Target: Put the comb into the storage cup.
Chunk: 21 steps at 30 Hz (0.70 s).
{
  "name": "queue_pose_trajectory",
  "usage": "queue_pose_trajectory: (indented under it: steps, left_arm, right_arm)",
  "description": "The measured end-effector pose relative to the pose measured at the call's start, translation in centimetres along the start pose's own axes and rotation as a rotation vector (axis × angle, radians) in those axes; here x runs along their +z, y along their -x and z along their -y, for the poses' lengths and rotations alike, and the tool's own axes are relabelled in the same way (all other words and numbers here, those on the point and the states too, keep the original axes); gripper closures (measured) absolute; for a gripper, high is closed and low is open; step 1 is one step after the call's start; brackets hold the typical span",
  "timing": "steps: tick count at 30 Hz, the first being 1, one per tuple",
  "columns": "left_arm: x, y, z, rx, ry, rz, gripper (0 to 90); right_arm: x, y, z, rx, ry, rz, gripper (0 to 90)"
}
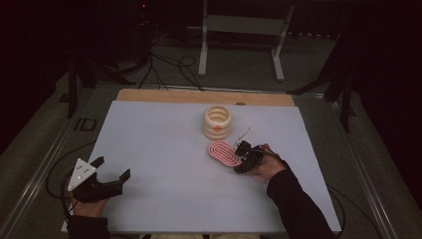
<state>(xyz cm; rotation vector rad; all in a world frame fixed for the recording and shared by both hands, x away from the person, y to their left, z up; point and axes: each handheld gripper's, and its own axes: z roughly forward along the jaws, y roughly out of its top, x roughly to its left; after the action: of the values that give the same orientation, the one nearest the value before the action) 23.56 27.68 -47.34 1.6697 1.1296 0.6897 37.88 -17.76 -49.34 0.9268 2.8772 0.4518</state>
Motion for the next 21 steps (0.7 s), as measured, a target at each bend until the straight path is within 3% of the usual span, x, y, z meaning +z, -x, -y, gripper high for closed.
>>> queue_pose_trajectory:
  steps: [10, 16, 21]
  left_arm:
    - [0.02, 0.03, 0.01, 0.0, -0.002, 0.001, 0.3]
    - [0.11, 0.06, 0.05, 0.0, -0.013, 0.001, 0.3]
    - [0.24, 0.21, 0.04, 0.003, -0.017, 0.003, 0.3]
  right_arm:
    - [-0.09, -0.01, -0.27, 0.03, -0.046, 0.006, 67.2]
    - [-0.34, -0.28, 0.24, -0.011, -0.057, 0.022, 69.7]
    - [-0.42, -0.5, 0.6, -0.016, -0.041, 0.008, 69.9]
